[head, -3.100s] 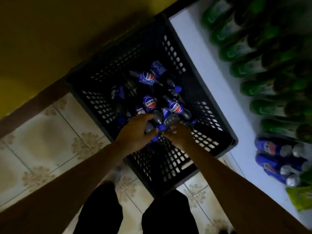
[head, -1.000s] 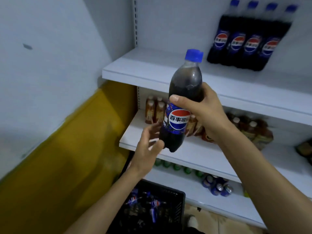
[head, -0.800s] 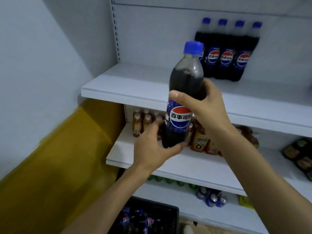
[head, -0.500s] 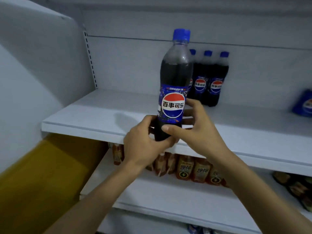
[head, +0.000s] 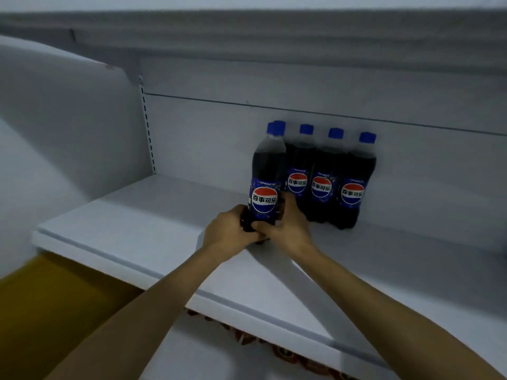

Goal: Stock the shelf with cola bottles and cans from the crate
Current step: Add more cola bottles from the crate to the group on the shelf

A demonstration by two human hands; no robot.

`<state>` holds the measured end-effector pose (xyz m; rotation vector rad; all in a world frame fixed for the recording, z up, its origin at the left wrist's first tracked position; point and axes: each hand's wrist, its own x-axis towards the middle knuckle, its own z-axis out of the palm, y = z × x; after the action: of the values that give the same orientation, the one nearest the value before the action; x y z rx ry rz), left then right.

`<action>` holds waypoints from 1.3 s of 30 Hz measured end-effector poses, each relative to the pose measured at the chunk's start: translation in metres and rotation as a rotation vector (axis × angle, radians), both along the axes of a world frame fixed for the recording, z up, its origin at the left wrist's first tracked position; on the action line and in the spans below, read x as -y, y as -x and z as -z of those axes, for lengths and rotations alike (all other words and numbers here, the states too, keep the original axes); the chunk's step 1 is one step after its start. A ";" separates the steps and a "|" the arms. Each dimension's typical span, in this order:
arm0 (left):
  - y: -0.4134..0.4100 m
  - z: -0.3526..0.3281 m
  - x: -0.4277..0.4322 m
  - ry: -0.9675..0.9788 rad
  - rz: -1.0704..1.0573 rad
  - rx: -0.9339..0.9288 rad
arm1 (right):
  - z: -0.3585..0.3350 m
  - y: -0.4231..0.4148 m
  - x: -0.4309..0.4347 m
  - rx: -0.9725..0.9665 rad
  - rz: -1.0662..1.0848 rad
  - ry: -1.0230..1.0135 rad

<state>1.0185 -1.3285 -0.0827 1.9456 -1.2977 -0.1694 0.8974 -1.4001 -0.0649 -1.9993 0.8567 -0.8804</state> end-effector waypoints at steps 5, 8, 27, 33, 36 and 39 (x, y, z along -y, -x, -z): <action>-0.016 0.013 0.025 -0.019 0.014 -0.037 | 0.014 -0.016 0.024 0.034 -0.014 -0.021; -0.024 0.013 0.038 -0.020 0.033 -0.030 | 0.020 -0.025 0.037 0.049 -0.006 0.011; -0.045 0.009 0.074 -0.052 0.118 -0.099 | 0.030 -0.054 0.079 -0.101 0.102 0.074; -0.054 0.002 0.038 -0.134 0.122 -0.211 | 0.036 -0.041 0.043 0.088 0.190 -0.223; -0.065 -0.011 -0.014 -0.054 0.146 -0.219 | 0.016 -0.045 -0.013 0.241 0.108 -0.303; -0.081 -0.017 -0.079 0.044 0.125 -0.311 | -0.005 -0.059 -0.092 0.272 -0.092 -0.329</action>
<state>1.0990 -1.2497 -0.0656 1.7211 -1.2025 -0.4820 0.9563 -1.3083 -0.0598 -1.5806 0.6984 -0.8720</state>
